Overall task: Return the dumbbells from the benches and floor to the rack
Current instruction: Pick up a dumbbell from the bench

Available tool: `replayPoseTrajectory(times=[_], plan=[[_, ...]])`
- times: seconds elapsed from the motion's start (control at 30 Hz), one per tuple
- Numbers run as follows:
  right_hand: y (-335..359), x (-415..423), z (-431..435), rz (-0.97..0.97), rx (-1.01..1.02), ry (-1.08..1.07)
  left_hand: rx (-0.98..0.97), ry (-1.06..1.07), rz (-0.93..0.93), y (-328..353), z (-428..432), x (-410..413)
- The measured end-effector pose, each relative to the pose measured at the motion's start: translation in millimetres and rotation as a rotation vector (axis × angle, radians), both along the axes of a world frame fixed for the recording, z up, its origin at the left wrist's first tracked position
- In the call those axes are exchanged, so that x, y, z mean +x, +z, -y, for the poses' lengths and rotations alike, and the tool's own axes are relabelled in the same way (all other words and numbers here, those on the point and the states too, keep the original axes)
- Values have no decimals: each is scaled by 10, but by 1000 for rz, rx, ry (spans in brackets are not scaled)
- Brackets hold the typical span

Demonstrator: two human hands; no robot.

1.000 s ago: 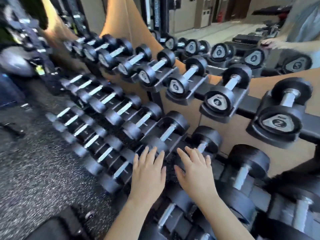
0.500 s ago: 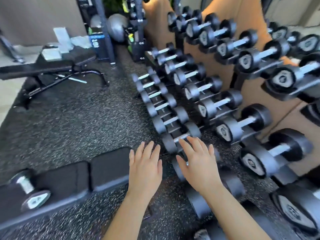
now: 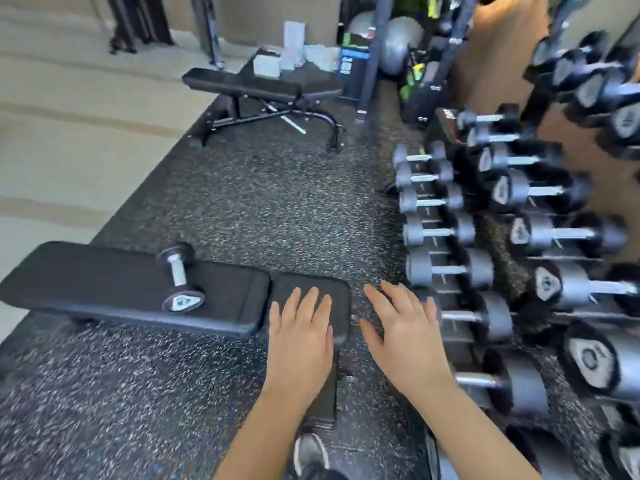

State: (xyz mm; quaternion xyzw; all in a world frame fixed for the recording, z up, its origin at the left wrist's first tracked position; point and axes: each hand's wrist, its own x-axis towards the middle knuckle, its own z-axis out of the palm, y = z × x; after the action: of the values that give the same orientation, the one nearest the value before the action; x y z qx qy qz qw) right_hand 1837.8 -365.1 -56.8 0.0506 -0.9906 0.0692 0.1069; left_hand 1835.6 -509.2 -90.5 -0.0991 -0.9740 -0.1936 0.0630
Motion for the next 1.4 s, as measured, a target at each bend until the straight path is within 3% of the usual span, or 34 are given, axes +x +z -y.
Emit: replayPoseTrajectory(times=[0.13, 0.43, 0.77, 0.93, 1.07, 1.4], plan=[[-80, -493, 204, 89, -46, 131, -52, 86, 23, 32, 241, -295], [-134, -1372, 1022, 96, -69, 448, -112, 365, -1, 47, 893, -733], [-532, -2010, 2269, 149, -39, 594, 127, 668, 126, -553, 2276, -1118], [-752, -2284, 3160, 219, -34, 631, 107, 676, 210, -718, 3160, -1354], [-910, -2480, 3672, 165, -41, 641, 142, 621, 254, -854, 3549, -1561], [-1662, -3108, 4044, 126, 124, 806, 173, 593, 383, -1470, 3995, -1925]])
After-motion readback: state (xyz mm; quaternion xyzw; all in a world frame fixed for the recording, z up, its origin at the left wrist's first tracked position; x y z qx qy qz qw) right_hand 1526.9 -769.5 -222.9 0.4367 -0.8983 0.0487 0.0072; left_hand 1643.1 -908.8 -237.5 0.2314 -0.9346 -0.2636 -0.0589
